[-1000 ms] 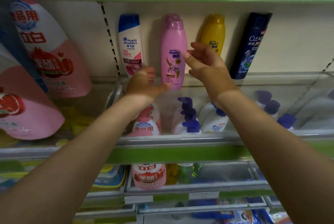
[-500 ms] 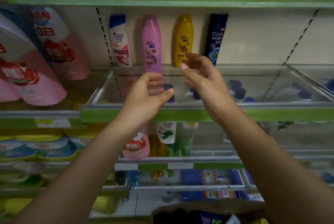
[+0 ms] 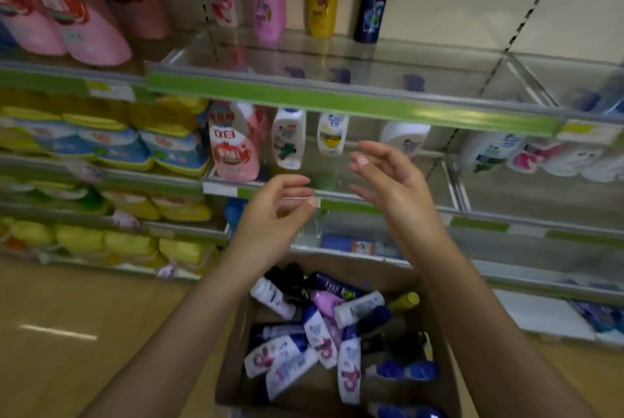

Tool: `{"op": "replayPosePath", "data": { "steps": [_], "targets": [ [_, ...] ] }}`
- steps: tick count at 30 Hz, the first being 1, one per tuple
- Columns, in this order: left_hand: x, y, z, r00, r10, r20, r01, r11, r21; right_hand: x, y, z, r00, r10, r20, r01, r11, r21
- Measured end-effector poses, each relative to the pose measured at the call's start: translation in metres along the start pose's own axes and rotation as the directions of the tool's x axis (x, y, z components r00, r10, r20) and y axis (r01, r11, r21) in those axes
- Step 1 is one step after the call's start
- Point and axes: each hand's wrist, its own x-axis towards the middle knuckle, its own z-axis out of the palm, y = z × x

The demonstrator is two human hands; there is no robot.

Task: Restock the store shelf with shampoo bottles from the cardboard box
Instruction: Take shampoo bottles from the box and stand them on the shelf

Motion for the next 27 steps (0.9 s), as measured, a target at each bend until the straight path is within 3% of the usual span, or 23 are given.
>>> {"op": "replayPosePath", "data": {
  "steps": [9, 15, 19, 27],
  "targets": [
    [-0.059, -0.083, 0.021, 0.986, -0.164, -0.003, 0.164, 0.986, 0.018, -0.057, 0.074, -0.021, 0.975, 0.219, -0.031, -0.220, 0.974, -0.048],
    [-0.078, -0.158, 0.026, 0.931, -0.366, -0.018, 0.366, 0.927, 0.086, -0.076, 0.139, -0.024, 0.924, 0.375, -0.067, -0.380, 0.921, -0.084],
    [-0.092, -0.204, 0.031, 0.857, -0.515, -0.001, 0.511, 0.851, 0.121, -0.088, 0.189, -0.023, 0.844, 0.516, -0.148, -0.528, 0.848, -0.050],
    [-0.107, -0.272, 0.035, 0.750, -0.662, -0.006, 0.644, 0.727, 0.238, -0.119, 0.298, -0.019, 0.642, 0.726, -0.248, -0.759, 0.648, -0.069]
  ]
}}
